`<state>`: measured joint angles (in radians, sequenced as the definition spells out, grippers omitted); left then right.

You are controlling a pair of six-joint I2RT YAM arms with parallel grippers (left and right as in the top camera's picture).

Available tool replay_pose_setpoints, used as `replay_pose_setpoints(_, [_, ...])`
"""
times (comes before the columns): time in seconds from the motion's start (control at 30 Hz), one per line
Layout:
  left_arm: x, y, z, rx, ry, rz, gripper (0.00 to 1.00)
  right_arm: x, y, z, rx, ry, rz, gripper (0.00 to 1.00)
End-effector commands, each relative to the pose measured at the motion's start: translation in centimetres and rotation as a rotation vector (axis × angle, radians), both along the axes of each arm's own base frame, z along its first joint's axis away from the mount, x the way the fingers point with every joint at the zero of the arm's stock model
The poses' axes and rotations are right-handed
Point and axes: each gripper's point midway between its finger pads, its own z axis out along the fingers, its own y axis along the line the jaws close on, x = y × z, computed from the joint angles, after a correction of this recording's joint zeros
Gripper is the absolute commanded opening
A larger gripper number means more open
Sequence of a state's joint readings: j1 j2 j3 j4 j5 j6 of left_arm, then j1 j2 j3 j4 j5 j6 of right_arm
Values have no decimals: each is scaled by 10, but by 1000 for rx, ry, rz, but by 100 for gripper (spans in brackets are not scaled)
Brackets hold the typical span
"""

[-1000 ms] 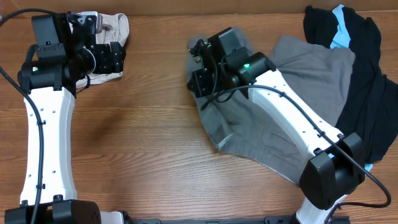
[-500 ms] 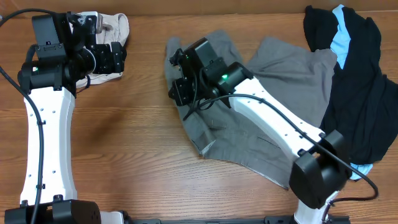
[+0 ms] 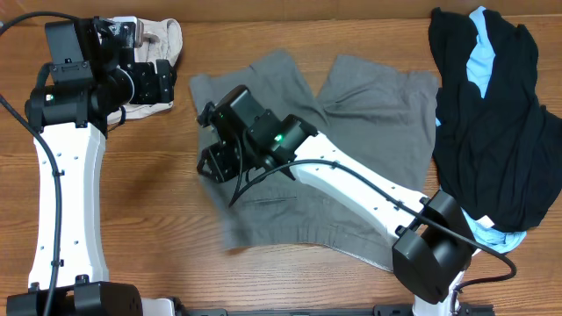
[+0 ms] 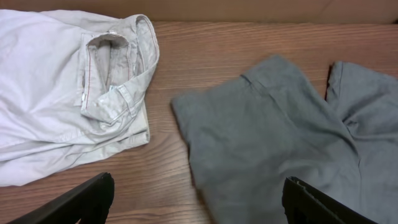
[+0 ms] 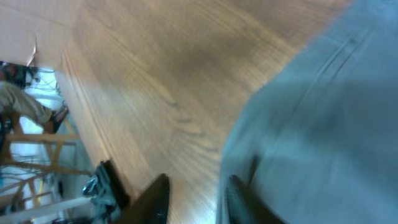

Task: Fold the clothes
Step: 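Drag the grey shorts with the right gripper to the table center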

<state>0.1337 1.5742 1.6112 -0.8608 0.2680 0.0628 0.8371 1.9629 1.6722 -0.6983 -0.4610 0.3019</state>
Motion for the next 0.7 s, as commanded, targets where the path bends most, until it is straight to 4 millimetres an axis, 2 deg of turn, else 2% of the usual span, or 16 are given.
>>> replay_pose_setpoints(0.0, [4,6,10,39,-31,-6,89,-10,7,8,13,4,23,49])
replay_pose_setpoints(0.03, [4,6,10,45,-33,-12,89,-11,5,8,6,8,20,58])
replay_pose_setpoints(0.07, [4,6,10,46,-33,-14,89,-2,-4,5,-21,10,-25,68])
replay_pose_setpoints(0.13, [4,6,10,49,-35,-16,89,20,-27,3,-81,1,-133,73])
replay_pose_setpoints(0.2, [4,6,10,51,-37,-18,90,45,-60,3,-139,-8,-245,79])
replay_pose_setpoints(0.3, [5,6,11,51,-42,-19,91,80,-122,4,-215,3,-403,83])
replay_pose_setpoints(0.33, [6,5,11,51,-43,-21,91,92,-148,2,-251,15,-466,84])
replay_pose_setpoints(0.37, [7,1,10,44,-43,-33,91,112,-198,-6,-310,48,-575,88])
replay_pose_setpoints(0.4, [8,-1,9,42,-40,-39,91,122,-227,-12,-335,64,-620,88])
replay_pose_setpoints(0.57, [14,-19,-5,39,-12,-82,91,160,-316,-35,-380,68,-738,88])
replay_pose_setpoints(0.67, [21,-31,-21,37,22,-109,90,185,-356,-49,-373,34,-807,85])
